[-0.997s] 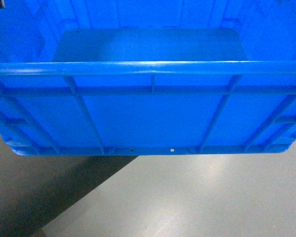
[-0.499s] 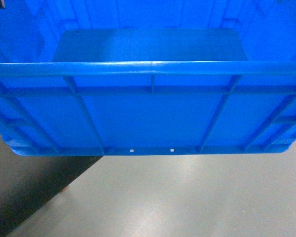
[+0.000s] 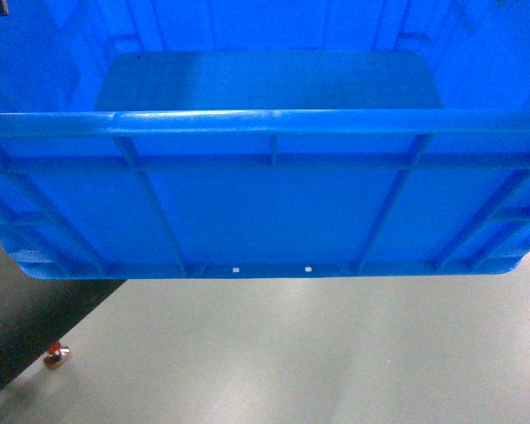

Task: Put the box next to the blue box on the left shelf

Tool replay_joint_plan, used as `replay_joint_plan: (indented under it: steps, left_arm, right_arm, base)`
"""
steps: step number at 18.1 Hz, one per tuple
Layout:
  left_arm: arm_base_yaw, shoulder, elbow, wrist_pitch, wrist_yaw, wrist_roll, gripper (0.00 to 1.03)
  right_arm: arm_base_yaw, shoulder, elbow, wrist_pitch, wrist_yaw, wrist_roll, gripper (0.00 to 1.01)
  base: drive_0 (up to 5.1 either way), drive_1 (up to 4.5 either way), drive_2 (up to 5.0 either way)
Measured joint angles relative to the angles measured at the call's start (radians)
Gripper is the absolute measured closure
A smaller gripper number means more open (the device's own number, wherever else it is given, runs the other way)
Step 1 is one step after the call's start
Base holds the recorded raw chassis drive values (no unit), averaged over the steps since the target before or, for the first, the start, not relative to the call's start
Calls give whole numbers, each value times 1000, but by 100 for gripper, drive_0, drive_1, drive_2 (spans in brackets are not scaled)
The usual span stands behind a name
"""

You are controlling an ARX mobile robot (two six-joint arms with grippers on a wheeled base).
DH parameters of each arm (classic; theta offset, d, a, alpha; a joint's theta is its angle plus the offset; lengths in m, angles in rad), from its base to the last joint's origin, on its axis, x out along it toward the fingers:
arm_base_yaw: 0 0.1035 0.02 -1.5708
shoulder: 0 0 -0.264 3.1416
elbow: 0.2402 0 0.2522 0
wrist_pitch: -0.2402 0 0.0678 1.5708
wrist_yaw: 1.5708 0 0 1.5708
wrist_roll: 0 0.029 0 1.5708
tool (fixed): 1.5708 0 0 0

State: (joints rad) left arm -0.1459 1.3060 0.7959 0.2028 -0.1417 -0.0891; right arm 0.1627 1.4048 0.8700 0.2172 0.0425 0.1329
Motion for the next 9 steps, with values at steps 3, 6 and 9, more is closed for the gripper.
replay_joint_plan:
  steps: [3, 6, 9]
  left_arm:
    - [0, 0, 0, 1, 0, 0, 86]
    - [0, 0, 0, 1, 0, 0, 86]
    - [0, 0, 0, 0, 0, 0, 86]
  right_arm:
    - [0, 0, 0, 1, 0, 0, 80]
    - [0, 0, 0, 1, 0, 0, 80]
    - [0, 0, 0, 0, 0, 0, 80]
  base:
    - [-155, -155, -155]
    - [-154, -154, -154]
    - [-153, -153, -153]
